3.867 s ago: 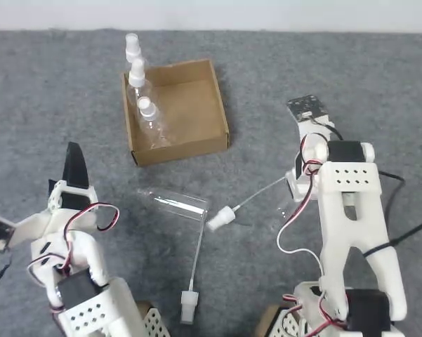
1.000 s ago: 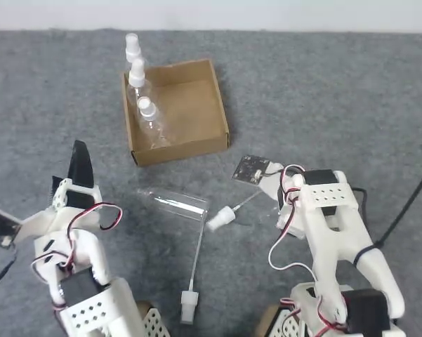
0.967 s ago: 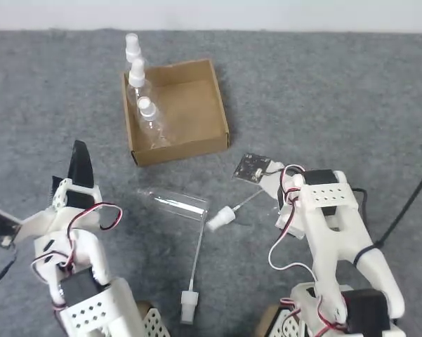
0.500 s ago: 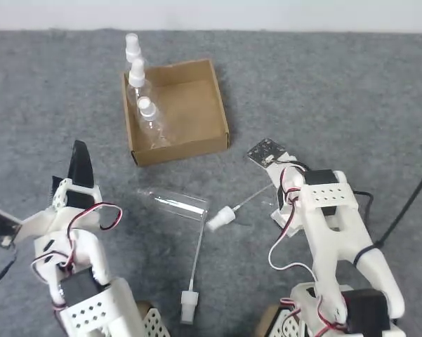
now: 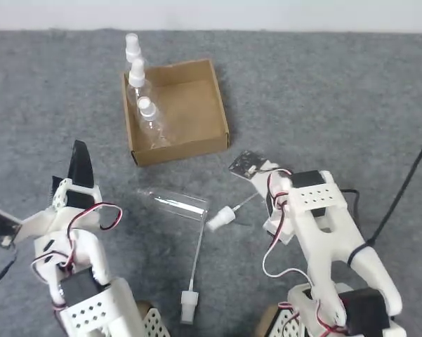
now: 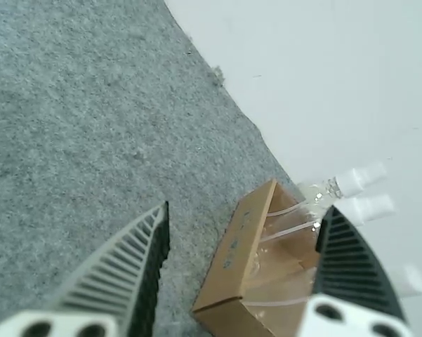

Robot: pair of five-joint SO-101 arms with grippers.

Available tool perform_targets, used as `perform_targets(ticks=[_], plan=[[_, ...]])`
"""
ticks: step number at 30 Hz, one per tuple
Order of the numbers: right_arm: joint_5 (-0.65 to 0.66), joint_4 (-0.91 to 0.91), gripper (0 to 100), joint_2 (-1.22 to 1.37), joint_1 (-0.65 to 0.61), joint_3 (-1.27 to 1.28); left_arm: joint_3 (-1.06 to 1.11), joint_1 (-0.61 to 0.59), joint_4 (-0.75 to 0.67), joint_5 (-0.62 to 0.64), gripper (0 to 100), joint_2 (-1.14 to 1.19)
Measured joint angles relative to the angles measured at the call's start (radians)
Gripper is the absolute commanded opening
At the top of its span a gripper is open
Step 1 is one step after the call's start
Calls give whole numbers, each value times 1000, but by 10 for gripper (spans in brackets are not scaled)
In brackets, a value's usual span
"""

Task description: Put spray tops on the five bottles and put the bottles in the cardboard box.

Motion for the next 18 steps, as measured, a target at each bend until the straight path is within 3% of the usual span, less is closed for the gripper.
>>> perform_targets(ticks=[11,18], plan=[[238,0,378,0,0,0,0,0,0,0,317,0],[341,0,299,0,0,0,0,0,0,0,317,0]])
